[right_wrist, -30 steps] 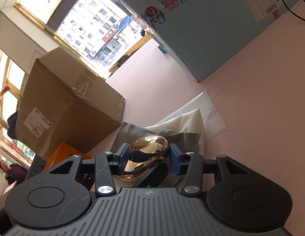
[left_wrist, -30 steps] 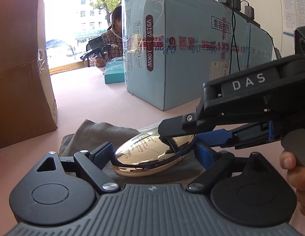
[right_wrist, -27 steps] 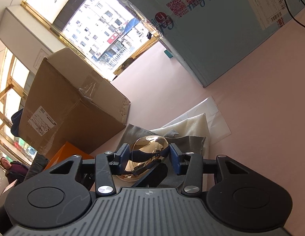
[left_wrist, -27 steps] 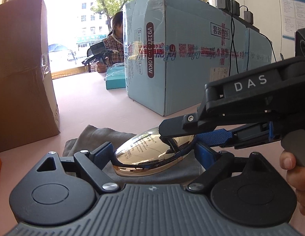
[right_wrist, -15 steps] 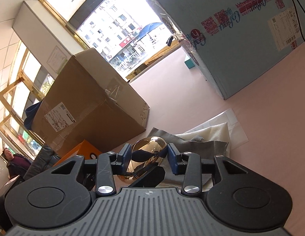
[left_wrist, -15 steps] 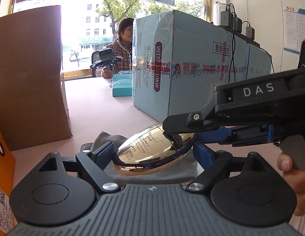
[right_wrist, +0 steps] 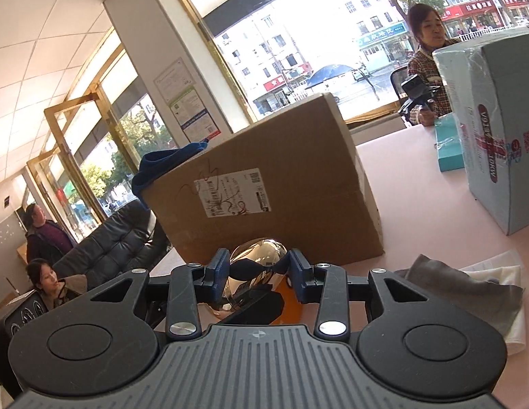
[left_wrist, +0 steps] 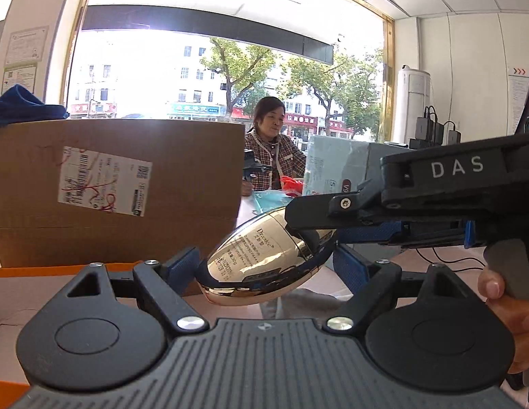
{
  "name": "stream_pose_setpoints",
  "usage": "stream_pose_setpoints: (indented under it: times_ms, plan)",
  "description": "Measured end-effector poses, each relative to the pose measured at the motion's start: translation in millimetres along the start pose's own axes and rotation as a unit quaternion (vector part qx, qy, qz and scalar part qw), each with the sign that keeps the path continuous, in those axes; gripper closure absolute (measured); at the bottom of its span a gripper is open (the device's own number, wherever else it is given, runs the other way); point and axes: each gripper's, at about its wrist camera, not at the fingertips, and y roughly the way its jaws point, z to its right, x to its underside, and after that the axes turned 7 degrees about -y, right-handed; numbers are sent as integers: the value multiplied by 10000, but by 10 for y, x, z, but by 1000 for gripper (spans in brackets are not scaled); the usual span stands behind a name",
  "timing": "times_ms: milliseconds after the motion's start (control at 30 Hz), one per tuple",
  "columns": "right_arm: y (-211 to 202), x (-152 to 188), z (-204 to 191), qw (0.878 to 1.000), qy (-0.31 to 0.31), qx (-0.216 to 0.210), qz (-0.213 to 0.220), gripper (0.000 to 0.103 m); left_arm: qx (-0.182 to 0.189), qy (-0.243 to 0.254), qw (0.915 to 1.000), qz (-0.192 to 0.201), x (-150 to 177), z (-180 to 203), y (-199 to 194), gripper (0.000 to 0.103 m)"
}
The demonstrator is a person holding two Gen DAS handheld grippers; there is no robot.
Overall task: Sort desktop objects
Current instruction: 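Carry the gold egg into the orange shoebox and open the right tool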
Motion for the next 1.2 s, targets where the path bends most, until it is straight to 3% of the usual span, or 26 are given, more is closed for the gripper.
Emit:
stream_pose_setpoints:
  times_ms: [200,333,367,433,467,500,633,800,1033,1200]
  plan:
    - [856,21,-543,9980,-87,-292,-563,68,-534,-602,9953,-535,-124,-852,-155,19]
    - [1321,138,-706,9948,-153,-358,-944,68,-785,-704,9893,-1010,-89,-1260,-66,23]
    - [1433,174,-734,9935,-166,-376,-1065,70,-828,-651,9882,-1114,-75,-1316,-33,27]
    - [1643,254,-786,9899,-184,-424,-1340,78,-935,-466,9847,-1391,-63,-1350,61,61]
    - [1737,286,-784,9879,-98,-485,-1469,94,-950,-399,9825,-1553,-61,-1359,123,68]
    - [1822,314,-763,9856,50,-569,-1593,101,-927,-329,9799,-1733,-55,-1371,200,72]
    - [2120,373,-725,9790,212,-485,-1969,102,-1439,22,9625,-2301,38,-1393,525,73]
    - [2274,358,-630,9739,136,-309,-2246,102,-1774,-259,9427,-2812,123,-1573,760,73]
    - [2346,352,-484,9718,45,-143,-2352,101,-1937,-329,9343,-2975,197,-1608,808,73]
    - [2269,368,-449,9735,65,-335,-2261,101,-1934,-375,9366,-2897,178,-1530,728,73]
